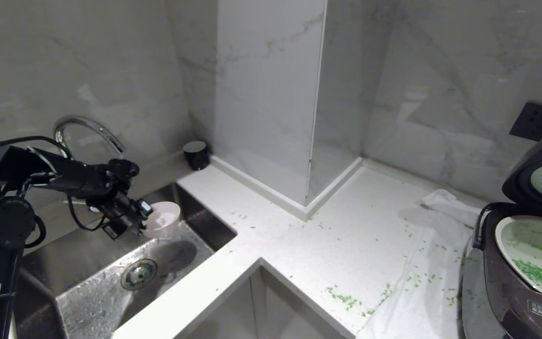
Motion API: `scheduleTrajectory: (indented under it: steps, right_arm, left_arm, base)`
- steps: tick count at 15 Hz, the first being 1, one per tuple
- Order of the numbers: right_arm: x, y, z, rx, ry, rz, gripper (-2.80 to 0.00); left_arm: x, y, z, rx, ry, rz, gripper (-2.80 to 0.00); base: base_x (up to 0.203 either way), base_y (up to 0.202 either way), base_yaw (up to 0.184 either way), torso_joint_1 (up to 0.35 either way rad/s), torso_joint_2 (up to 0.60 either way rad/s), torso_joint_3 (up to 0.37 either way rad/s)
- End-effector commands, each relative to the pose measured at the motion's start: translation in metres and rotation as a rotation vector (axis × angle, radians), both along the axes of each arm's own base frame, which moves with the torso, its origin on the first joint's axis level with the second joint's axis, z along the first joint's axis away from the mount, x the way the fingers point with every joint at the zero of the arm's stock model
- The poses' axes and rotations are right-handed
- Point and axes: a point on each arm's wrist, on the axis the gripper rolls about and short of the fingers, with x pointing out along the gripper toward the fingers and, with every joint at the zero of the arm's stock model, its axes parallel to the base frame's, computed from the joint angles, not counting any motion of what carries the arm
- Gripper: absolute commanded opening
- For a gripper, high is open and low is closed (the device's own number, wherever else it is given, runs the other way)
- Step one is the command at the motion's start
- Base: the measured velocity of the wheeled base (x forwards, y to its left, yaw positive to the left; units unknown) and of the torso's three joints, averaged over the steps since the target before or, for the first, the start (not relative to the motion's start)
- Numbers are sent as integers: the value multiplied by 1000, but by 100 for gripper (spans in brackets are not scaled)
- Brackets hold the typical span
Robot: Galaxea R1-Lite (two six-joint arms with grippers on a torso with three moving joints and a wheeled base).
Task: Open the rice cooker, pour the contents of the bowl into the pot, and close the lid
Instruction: Fill a bowl with water from the tap, then place the bowl on the table
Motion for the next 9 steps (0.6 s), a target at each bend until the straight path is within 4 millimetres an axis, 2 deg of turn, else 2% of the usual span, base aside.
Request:
scheduleTrajectory:
  steps: [1, 9]
  right_arm:
    - [0, 0, 0, 1, 0, 0, -280]
    - [0, 0, 0, 1, 0, 0, -280]
  left_arm:
    - [-4, -17, 6, -5, 3, -27, -280]
    - [-10, -101, 22, -16, -30, -175, -280]
  base:
    - [0, 0, 0, 0, 0, 0]
    - [0, 0, 0, 0, 0, 0]
